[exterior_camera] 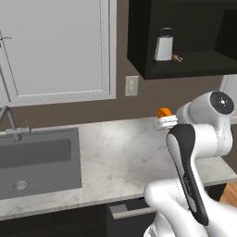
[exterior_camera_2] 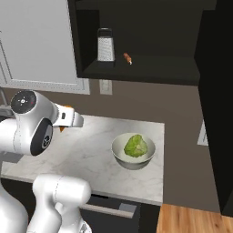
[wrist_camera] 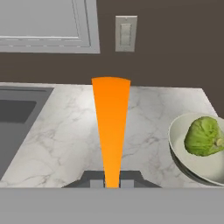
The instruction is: Pick the cheese from the fridge and the cheese grater from the cabinet and place them next to the salad bowl.
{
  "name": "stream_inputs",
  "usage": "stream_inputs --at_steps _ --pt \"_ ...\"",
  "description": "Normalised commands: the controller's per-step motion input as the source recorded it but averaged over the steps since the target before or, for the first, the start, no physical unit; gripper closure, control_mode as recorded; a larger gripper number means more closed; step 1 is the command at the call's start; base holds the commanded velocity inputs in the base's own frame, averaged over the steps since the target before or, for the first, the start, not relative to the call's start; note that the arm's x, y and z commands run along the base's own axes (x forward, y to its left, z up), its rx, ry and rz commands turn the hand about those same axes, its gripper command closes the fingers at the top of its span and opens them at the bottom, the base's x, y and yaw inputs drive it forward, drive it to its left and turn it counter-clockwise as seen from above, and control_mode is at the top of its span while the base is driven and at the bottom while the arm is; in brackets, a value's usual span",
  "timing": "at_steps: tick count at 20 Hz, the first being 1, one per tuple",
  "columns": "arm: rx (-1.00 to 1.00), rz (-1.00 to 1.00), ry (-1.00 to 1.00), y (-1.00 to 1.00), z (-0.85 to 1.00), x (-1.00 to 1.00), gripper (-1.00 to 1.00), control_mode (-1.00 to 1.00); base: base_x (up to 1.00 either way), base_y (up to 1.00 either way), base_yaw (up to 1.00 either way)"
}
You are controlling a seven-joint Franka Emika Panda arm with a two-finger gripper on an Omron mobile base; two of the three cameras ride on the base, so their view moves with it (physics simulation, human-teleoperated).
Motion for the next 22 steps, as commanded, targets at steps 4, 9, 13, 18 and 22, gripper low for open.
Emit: stream_inputs --at_steps 4,9,13,18,22 --pt "0.0 0.0 0.0 0.0 0.0 0.0 1.0 1.0 0.0 0.0 0.0" --pt "0.0 0.0 0.0 0.0 0.0 0.0 1.0 1.0 0.0 0.0 0.0" --pt "0.0 0.0 0.02 0.0 -0.01 0.04 1.0 -1.0 0.0 0.0 0.0" --pt "-0.1 -0.07 0.05 0.0 -0.19 0.32 1.0 -1.0 0.0 0.0 0.0" --pt "-0.1 -0.08 0.08 -0.06 -0.32 0.39 1.0 -1.0 0.0 0.0 0.0"
